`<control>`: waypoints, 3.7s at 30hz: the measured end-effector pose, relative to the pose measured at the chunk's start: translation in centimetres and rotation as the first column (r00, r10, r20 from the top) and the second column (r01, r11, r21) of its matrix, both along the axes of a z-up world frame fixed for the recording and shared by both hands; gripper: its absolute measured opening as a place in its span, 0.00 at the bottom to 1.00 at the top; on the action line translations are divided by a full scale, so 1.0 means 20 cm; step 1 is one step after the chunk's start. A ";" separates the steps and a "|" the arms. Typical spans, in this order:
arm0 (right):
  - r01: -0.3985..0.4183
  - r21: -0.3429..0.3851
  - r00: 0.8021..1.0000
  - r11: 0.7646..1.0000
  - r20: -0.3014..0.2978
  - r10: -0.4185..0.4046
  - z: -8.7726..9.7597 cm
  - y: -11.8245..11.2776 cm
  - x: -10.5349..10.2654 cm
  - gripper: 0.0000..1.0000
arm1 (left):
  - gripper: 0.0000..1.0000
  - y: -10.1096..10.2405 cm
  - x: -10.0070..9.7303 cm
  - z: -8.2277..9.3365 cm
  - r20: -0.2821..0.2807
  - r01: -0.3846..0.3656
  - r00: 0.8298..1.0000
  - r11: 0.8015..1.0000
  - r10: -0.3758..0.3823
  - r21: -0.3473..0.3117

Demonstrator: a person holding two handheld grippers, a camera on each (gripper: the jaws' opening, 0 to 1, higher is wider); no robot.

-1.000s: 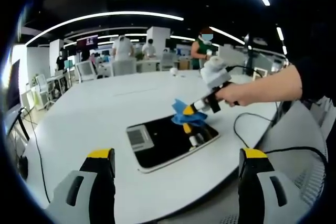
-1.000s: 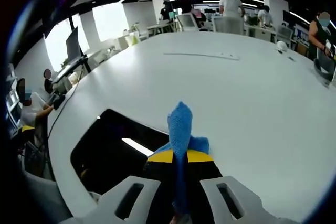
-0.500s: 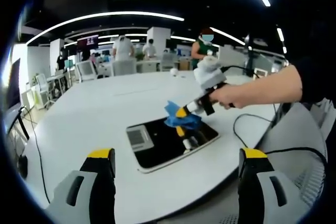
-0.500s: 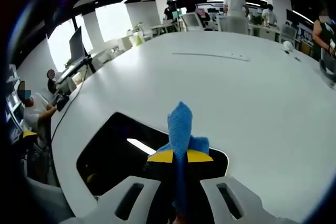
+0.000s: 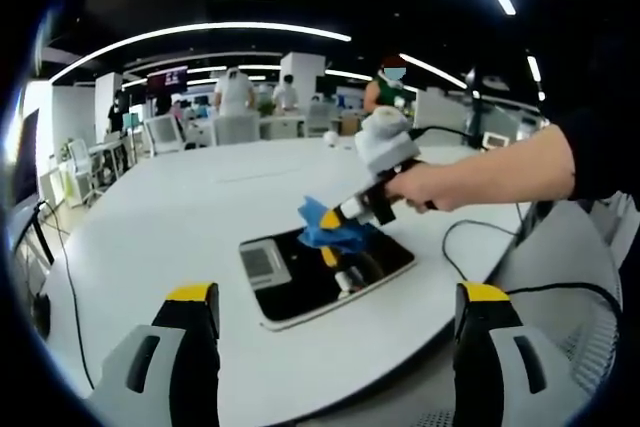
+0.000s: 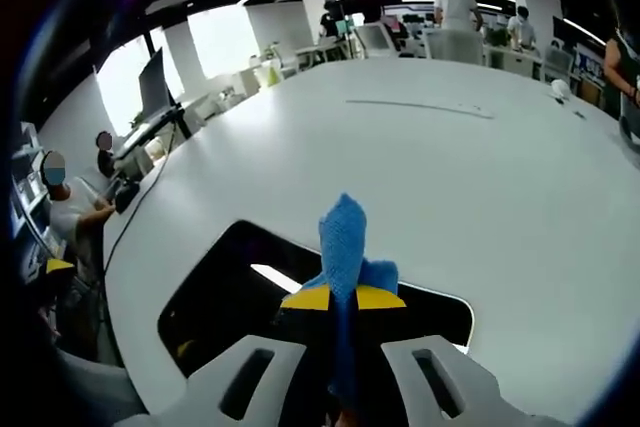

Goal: Wipe the mirror surface with the cleaning cloth until all visible marks leave the cleaned area.

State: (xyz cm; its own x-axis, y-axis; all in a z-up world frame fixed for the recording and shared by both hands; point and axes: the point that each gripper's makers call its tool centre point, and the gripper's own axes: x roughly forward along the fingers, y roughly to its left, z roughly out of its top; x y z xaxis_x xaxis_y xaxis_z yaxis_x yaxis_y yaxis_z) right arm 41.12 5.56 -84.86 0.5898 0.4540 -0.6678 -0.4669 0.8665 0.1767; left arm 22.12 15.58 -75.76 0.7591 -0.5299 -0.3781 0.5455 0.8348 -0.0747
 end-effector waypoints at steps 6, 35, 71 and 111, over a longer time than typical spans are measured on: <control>-0.019 0.005 1.000 1.000 -0.004 0.019 0.00 0.06 0.00 0.01 | 0.99 0.00 0.00 0.00 0.001 0.000 1.000 1.000 0.000 -0.006; -0.054 0.026 0.998 0.998 -0.013 0.054 0.00 0.25 0.00 0.01 | 0.98 -0.01 0.00 -0.01 -0.011 0.016 1.000 1.000 -0.016 -0.001; -0.143 0.035 0.990 0.989 -0.009 0.143 0.00 0.56 -0.02 0.01 | 0.99 0.00 0.00 0.00 0.007 0.015 1.000 1.000 -0.016 0.014; -0.229 0.036 0.973 0.973 0.004 0.229 0.01 0.65 -0.14 0.01 | 0.98 0.00 0.00 0.00 0.005 0.017 1.000 1.000 -0.017 0.007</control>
State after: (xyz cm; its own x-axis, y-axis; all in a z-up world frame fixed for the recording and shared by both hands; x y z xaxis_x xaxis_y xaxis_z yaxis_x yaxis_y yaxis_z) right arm 38.27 18.61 -84.74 0.4671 0.6007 -0.6488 -0.6524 0.7295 0.2057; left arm 22.18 15.48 -75.71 0.7519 -0.5402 -0.3780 0.5600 0.8258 -0.0663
